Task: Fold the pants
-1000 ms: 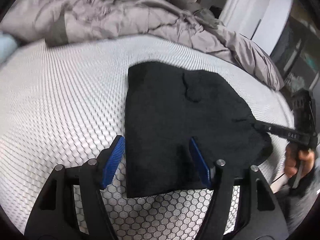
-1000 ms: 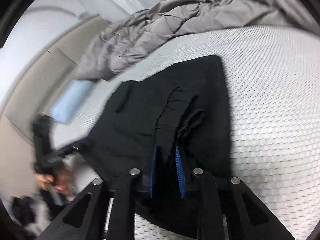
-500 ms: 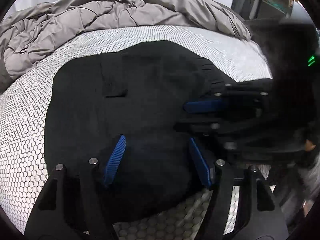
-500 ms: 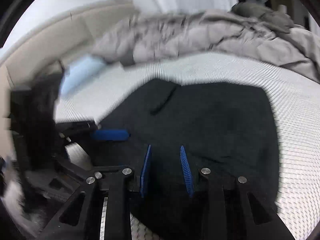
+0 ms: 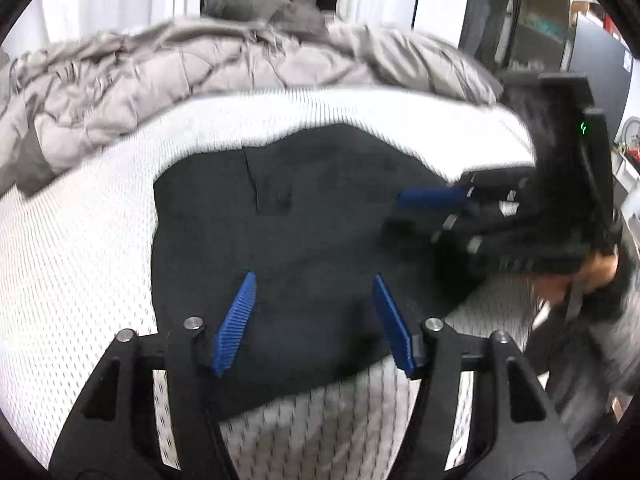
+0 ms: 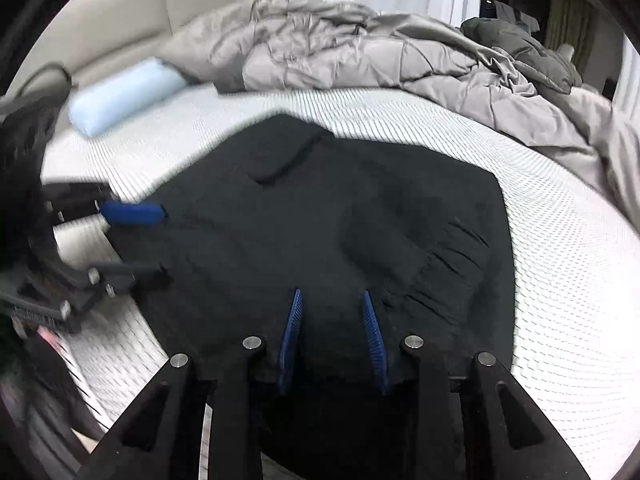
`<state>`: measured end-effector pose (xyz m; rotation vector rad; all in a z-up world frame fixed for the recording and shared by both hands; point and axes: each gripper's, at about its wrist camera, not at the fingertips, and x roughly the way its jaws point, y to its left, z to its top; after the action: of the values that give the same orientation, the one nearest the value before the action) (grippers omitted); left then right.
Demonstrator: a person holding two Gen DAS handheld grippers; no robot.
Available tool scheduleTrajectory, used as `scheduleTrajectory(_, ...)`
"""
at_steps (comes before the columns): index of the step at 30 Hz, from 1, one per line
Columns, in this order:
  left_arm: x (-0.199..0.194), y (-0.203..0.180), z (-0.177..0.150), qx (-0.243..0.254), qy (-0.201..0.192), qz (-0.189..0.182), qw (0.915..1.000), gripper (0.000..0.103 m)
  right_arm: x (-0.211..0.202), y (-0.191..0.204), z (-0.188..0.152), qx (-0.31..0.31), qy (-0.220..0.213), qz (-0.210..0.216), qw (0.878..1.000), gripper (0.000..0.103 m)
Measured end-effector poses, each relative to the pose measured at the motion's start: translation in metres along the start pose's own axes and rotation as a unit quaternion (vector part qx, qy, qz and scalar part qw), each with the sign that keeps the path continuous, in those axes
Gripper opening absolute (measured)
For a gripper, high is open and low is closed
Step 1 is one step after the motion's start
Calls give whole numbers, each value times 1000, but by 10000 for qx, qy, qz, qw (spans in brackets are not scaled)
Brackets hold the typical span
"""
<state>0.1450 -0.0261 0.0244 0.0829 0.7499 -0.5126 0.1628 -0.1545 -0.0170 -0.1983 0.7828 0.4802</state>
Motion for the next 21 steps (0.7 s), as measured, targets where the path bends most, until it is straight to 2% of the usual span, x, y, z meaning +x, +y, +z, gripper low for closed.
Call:
scheduleTrajectory(2, 21, 9, 3, -244, 317, -29, 9992, 58, 16, 4, 11, 133, -17, 142, 9998, 40)
scheduleTrajectory(3, 36, 15, -1, -362, 590, -38, 9976, 58, 27, 8, 15, 128, 111, 200, 9997, 40)
scheduleTrajectory(4, 42, 17, -5, -336, 681, -6, 9971, 58, 39, 10, 16, 104, 301, 212, 9993, 40)
scheduleTrajectory(6, 35, 15, -9, -93, 598, 96, 9981, 58, 50, 11, 11, -96, 538, 46, 9985, 40)
scheduleTrajectory(9, 25, 22, -18, -150, 566, 123, 9982, 58, 27, 2, 2, -287, 558, -477, 9969, 39)
scheduleTrajectory(12, 14, 20, -16, -332, 467, 257, 9980, 58, 15, -4, -5, -254, 445, -344, 9981, 39)
scheduleTrajectory(14, 7, 10, -7, -292, 204, 2, 9994, 58, 12, 0, -1, -224, 320, -376, 9985, 39)
scheduleTrajectory(15, 6, 4, -4, -214, 116, -53, 9997, 58, 8, 2, 2, -153, 189, -165, 9996, 39)
scheduleTrajectory(16, 9, 0, 1, -132, 138, -31, 9998, 58, 7, 4, 4, -99, 113, 61, 9999, 41)
scheduleTrajectory(18, 31, 0, 0, -91, 494, 63, 9987, 58, 21, 7, 7, 7, 221, 272, 9994, 42)
scheduleTrajectory(19, 41, 3, -5, -87, 717, 109, 9973, 55, 31, 8, 6, -45, 367, 218, 9991, 42)
scheduleTrajectory(21, 35, 7, -12, 47, 595, -22, 9982, 54, 37, 9, -1, -284, 488, -21, 9984, 42)
